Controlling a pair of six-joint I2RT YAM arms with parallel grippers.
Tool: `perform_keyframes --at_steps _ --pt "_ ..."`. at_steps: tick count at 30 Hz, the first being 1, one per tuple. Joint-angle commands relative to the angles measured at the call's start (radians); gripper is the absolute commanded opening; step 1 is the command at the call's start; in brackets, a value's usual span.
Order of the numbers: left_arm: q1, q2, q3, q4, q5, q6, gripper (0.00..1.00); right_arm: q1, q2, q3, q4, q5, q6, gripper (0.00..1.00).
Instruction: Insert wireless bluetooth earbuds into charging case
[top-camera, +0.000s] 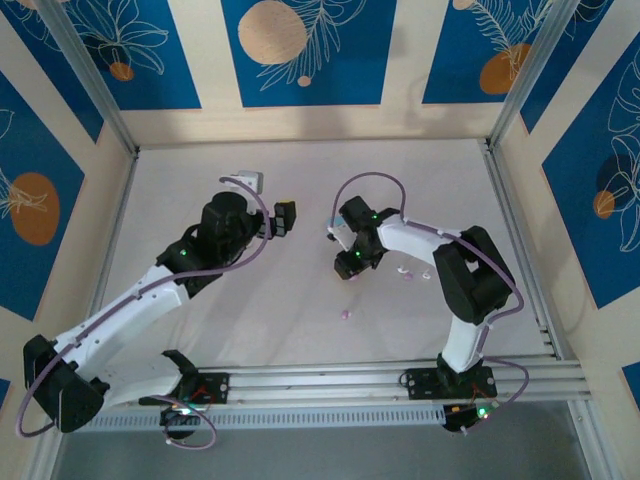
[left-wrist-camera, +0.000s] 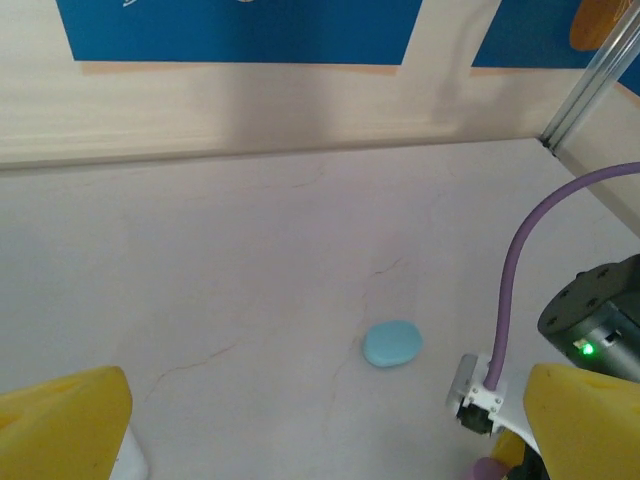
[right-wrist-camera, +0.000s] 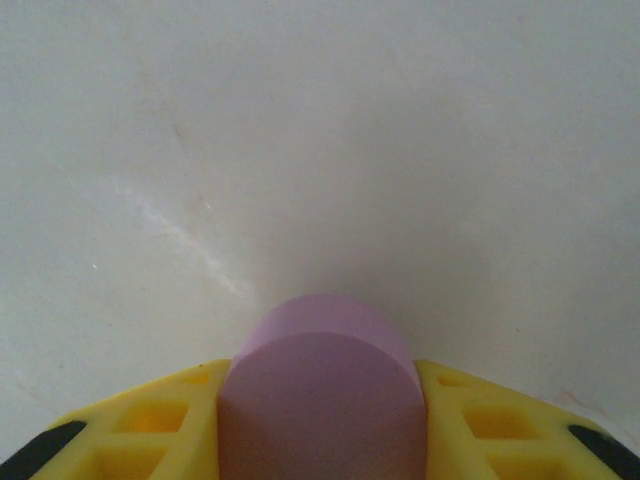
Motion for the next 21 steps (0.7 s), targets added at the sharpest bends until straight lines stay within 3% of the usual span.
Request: perform_keyframes --at_steps 1,11,21 --pt "0.009 -0.036 -0.019 0.018 -0.045 -0.024 1.00 0.017 0.022 -0.014 0.063 0.043 -0.032 0.40" --pt "0.008 -0.034 -0.020 0.017 -0.059 -0.019 1.00 0.038 0.031 -0.040 0.045 0.081 -0.001 0.52" --pt "0.009 -0.015 -0.018 0.026 -0.046 -0.023 1.00 0.045 -0.028 -0.097 0.084 0.072 -0.027 0.55"
